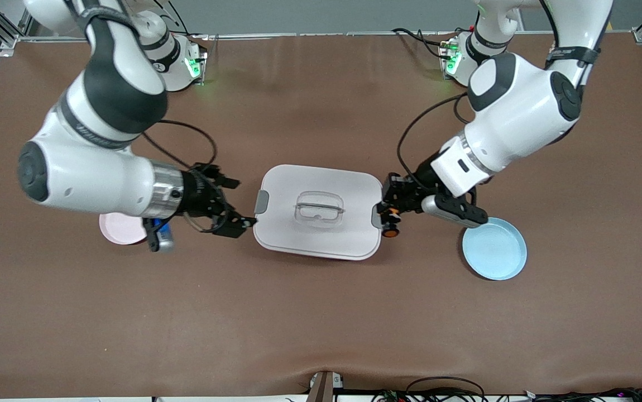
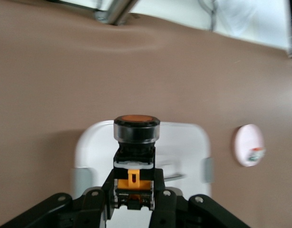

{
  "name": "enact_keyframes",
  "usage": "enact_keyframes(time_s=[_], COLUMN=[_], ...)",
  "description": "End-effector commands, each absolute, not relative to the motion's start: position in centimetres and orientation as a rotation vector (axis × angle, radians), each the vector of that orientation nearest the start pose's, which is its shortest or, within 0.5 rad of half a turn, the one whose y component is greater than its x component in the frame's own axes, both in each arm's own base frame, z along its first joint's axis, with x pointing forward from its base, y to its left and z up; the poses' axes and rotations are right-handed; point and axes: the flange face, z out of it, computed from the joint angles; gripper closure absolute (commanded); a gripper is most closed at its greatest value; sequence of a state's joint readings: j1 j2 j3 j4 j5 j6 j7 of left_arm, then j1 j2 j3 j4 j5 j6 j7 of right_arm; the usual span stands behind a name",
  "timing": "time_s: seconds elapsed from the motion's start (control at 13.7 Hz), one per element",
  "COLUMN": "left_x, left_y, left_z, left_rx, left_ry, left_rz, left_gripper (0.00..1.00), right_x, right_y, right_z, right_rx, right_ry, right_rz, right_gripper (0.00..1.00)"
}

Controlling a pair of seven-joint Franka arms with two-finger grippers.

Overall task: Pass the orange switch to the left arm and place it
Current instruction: 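Open the right gripper and withdraw while the left gripper carries the switch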

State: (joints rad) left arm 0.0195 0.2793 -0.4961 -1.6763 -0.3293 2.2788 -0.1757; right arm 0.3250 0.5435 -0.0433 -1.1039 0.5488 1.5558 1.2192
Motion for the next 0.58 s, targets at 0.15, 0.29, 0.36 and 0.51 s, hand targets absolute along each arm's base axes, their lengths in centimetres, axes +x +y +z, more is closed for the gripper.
enact_keyframes(time_s=[0.15,0.29,0.36,0.51], left_x=[61.3,62.0,62.3,62.4], left_y=[-21.8,-18.1,-16.0,-12.2], left_z=[48.3,47.1,46.3,43.9], left_rx=[-3.39,-3.295,-3.243,-3.146], left_ry=[0.527,0.783,0.905,1.116], left_rz=[-0.262,-0.206,-0.187,-0.145], left_gripper=[1.0,1.0,1.0,1.0], right_x=[65.3,65.2,65.1,64.8], right_y=[16.1,11.2,9.1,5.2], right_z=[52.6,52.9,52.9,53.3], right_rx=[-2.744,-2.82,-2.861,-2.934], right_ry=[0.836,0.668,0.587,0.434], right_rz=[0.549,0.547,0.548,0.539], right_gripper=[0.0,0.0,0.0,0.0])
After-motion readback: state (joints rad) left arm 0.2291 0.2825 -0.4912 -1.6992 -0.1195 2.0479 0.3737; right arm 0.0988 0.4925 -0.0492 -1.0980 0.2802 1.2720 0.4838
